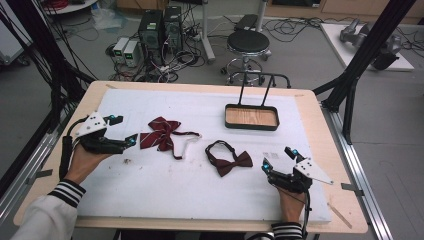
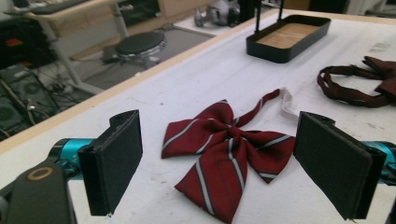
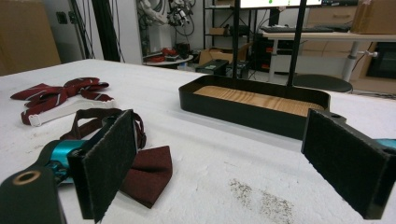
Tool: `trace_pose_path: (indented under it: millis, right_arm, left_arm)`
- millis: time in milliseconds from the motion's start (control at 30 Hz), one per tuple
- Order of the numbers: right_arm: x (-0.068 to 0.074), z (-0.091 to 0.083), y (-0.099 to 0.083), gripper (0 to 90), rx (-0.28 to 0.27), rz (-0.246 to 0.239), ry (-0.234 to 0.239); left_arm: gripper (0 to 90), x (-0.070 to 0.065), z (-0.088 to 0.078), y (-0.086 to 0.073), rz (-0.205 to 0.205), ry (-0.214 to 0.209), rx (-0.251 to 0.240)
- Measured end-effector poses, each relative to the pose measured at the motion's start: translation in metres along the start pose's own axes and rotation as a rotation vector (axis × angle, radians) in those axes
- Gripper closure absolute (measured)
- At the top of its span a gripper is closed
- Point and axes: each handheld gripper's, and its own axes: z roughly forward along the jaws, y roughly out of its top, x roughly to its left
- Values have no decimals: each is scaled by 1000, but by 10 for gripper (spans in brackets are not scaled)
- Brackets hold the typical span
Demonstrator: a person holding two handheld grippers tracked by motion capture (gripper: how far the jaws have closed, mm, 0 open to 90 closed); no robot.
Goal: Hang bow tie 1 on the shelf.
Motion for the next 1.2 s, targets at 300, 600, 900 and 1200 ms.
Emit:
trace_pose_path:
  millis: [300,600,900,1200]
  right_arm:
    - [-1,0,0,98,-3,-1,1]
    - [-1,0,0,98,-1,8,0]
    - [-1,0,0,98,-6,7,-2]
    - [-1,-1,0,98,-7,17,-2]
  left_arm:
    - [158,10,21,19,29,-76,87]
    - [156,15,48,36,79,-134,193]
    - [157,18,71,44,134,-201,282]
    - [158,20,84,35,158,-252,344]
